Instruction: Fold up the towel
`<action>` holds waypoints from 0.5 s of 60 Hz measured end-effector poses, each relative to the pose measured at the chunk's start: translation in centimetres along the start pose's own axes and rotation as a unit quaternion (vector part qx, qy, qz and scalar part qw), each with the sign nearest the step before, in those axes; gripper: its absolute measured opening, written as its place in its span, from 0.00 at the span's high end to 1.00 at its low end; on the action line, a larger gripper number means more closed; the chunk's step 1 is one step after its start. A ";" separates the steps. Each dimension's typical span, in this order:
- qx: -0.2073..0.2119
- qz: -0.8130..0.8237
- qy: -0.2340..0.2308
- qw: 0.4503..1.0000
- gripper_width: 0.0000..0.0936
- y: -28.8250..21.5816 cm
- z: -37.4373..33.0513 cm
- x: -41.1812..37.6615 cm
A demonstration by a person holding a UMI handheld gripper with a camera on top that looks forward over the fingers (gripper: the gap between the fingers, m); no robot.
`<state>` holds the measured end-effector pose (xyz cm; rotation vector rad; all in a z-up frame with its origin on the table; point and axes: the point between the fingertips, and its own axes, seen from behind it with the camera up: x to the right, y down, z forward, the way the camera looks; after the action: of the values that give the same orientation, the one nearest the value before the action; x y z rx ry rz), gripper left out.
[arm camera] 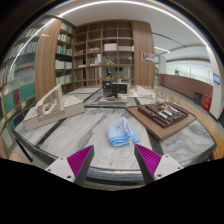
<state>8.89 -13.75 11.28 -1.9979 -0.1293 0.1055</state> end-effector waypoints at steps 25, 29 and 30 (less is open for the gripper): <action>0.019 0.022 -0.046 0.999 0.10 -0.6 -0.9 -3.3; 0.012 0.019 -0.053 0.998 0.09 -0.8 -1.1 -3.9; 0.009 0.014 -0.054 0.998 0.09 -0.8 -1.2 -3.9</action>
<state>5.18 -15.00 12.57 -1.9768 -0.1700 0.2321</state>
